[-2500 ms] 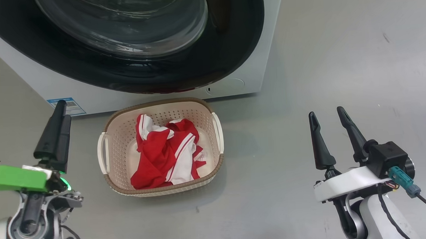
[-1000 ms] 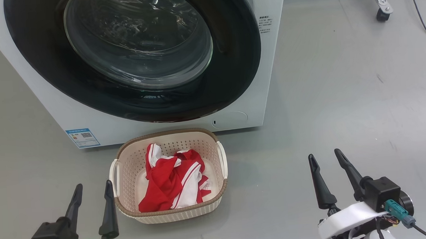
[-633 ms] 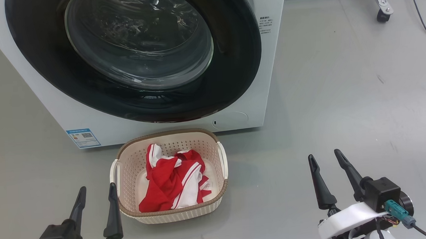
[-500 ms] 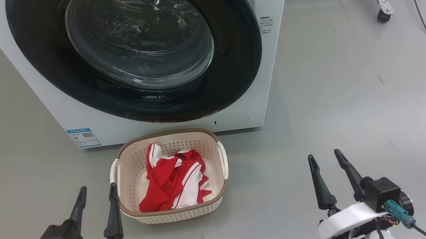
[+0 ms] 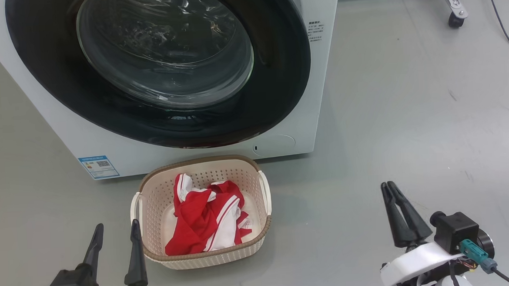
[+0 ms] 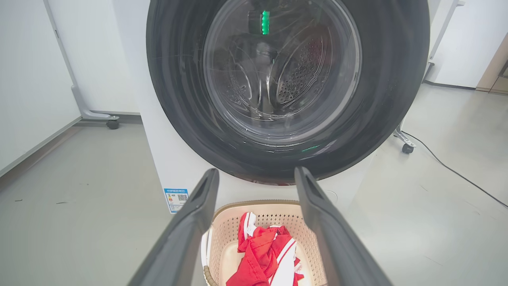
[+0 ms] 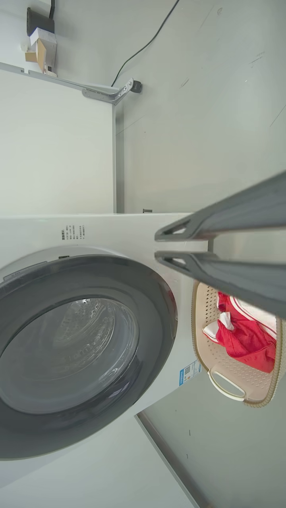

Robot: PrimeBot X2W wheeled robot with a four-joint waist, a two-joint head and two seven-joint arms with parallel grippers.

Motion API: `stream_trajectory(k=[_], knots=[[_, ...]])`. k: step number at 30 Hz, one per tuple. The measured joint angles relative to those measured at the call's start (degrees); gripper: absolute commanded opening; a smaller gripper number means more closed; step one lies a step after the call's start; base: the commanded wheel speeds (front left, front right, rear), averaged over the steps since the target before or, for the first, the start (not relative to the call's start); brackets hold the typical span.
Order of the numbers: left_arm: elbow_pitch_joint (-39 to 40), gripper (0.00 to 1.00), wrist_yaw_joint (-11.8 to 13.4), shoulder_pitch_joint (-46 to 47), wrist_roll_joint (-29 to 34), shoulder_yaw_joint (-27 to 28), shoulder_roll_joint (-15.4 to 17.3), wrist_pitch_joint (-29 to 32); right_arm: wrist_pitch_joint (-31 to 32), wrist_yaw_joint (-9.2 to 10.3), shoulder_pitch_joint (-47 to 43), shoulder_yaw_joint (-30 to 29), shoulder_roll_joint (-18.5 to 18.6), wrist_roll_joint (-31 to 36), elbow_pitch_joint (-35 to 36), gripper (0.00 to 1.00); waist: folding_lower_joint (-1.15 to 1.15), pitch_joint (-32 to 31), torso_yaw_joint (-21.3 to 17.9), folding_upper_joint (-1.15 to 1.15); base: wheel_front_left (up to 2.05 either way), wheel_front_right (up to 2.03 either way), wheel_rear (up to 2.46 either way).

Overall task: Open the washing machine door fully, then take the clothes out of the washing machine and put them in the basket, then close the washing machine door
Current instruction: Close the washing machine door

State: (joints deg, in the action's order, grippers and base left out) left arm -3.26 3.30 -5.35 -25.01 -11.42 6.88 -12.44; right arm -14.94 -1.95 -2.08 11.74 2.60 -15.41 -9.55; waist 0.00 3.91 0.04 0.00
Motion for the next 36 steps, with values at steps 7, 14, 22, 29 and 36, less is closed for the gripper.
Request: stream_trajectory(k=[7,14,22,29,36], knots=[[0.1,1.00,0.0,0.0,0.8,-0.4,0.0,-0.1,0.0,-0.01,-0.2,-0.5,0.0,0.0,0.0,0.00,0.00,0.1,0.1,0.00,0.00,0.00,0.00],[0.1,1.00,0.0,0.0,1.5,-1.2,0.0,-0.2,0.0,-0.46,-0.2,-1.4,-0.1,-0.1,-0.2,0.00,0.00,0.2,1.6,0.00,0.00,0.00,0.00],[1.3,1.00,0.0,0.2,1.6,-1.9,-0.3,-0.3,0.0,-1.21,2.9,-1.8,1.0,0.1,-1.7,0.00,0.00,1.4,4.2,0.00,0.00,0.00,0.00],[2.2,1.00,-0.4,2.4,1.6,-2.8,-1.0,-0.7,0.0,-1.71,8.9,-3.7,3.9,0.5,-3.1,0.00,0.00,3.4,7.6,0.00,0.00,0.00,0.00],[2.3,1.00,-0.6,3.7,1.6,-3.5,-1.7,-0.7,1.5,-2.70,15.9,-3.9,6.6,1.1,-4.5,0.00,0.00,5.8,11.8,0.00,0.00,0.00,0.00]])
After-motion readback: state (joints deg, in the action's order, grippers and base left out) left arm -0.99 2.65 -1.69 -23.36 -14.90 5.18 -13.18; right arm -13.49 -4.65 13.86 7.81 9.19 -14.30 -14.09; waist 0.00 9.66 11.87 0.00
